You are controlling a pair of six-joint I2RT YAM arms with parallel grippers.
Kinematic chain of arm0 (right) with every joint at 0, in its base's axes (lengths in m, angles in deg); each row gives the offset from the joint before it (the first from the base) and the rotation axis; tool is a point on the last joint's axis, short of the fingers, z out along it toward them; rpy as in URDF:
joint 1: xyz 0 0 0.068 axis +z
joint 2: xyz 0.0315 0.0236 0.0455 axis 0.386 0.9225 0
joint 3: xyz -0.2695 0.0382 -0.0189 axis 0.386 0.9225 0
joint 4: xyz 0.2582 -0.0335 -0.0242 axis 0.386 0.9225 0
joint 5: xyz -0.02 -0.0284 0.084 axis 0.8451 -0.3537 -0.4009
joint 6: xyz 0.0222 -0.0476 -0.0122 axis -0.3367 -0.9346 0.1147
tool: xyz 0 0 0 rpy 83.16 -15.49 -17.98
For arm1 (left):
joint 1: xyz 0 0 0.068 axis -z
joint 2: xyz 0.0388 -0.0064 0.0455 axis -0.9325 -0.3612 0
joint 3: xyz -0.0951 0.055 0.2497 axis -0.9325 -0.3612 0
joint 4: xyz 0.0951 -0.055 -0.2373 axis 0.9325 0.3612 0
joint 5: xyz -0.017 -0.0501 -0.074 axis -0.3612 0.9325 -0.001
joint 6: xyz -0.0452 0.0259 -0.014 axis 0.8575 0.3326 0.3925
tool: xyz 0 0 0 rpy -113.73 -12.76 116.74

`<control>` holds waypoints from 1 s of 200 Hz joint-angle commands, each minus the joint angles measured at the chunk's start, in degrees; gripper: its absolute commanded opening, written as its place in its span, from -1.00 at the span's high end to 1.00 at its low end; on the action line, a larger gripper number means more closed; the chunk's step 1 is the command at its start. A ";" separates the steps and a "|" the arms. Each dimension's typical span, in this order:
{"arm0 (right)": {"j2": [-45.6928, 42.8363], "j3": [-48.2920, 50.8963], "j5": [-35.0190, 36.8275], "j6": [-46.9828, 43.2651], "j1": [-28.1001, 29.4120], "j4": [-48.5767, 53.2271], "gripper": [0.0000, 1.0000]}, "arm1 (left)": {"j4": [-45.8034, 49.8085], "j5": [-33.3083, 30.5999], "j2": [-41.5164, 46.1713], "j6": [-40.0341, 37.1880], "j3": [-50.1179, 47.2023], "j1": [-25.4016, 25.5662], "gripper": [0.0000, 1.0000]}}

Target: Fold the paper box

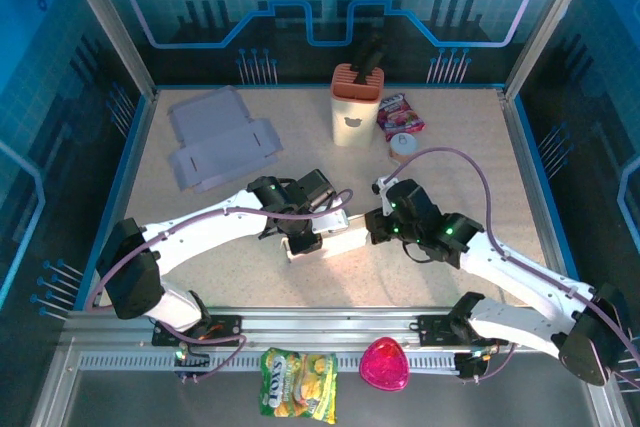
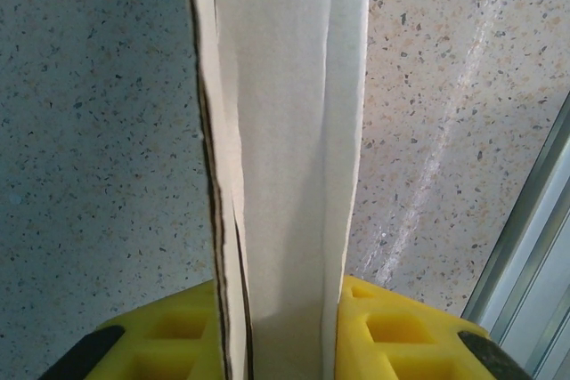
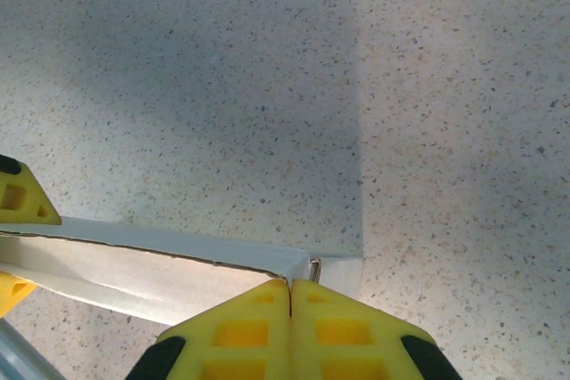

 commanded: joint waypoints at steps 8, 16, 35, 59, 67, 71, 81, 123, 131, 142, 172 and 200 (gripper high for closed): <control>0.76 1.06 2.97 1.89 2.47 1.21 1.00 | -1.54 -1.23 -0.96 0.91 -0.20 -0.29 0.48; 0.61 1.62 3.70 1.60 2.47 0.91 1.00 | -1.62 -1.45 -0.89 0.96 -0.21 -0.38 0.45; 0.37 2.47 5.37 0.88 2.45 0.61 1.00 | -2.19 -1.80 -0.23 1.48 -0.37 -0.63 0.35; 0.19 2.92 5.74 1.26 2.67 -0.21 1.00 | -3.50 -2.25 1.27 2.49 -1.14 -0.78 0.21; 0.28 3.02 5.88 1.45 2.85 -0.35 1.00 | -3.92 -2.26 1.89 2.97 -1.45 -0.86 0.18; 0.35 3.02 6.04 1.51 2.94 -0.45 1.00 | -4.15 -2.33 2.16 3.13 -1.59 -0.90 0.17; 0.43 3.01 6.29 1.65 3.18 -0.51 1.00 | -4.57 -2.36 2.68 3.68 -1.93 -0.90 0.15; -0.23 2.36 7.43 2.28 3.94 0.15 1.00 | -4.86 -4.70 4.52 5.93 -2.57 -0.91 0.09; -0.33 2.15 7.67 2.42 4.08 0.30 1.00 | -5.11 -5.61 5.35 6.90 -2.49 -0.88 0.07; -0.25 1.97 7.83 2.77 4.22 0.60 1.00 | -5.94 -6.59 6.97 8.65 -2.77 -0.91 0.01; 0.62 1.16 8.53 3.72 4.69 1.48 1.00 | -8.19 -7.51 12.72 15.15 -3.88 -0.91 -0.28; 1.12 0.47 9.31 4.72 5.42 2.10 1.00 | -3.79 -16.16 17.55 29.71 -3.87 -0.87 -0.14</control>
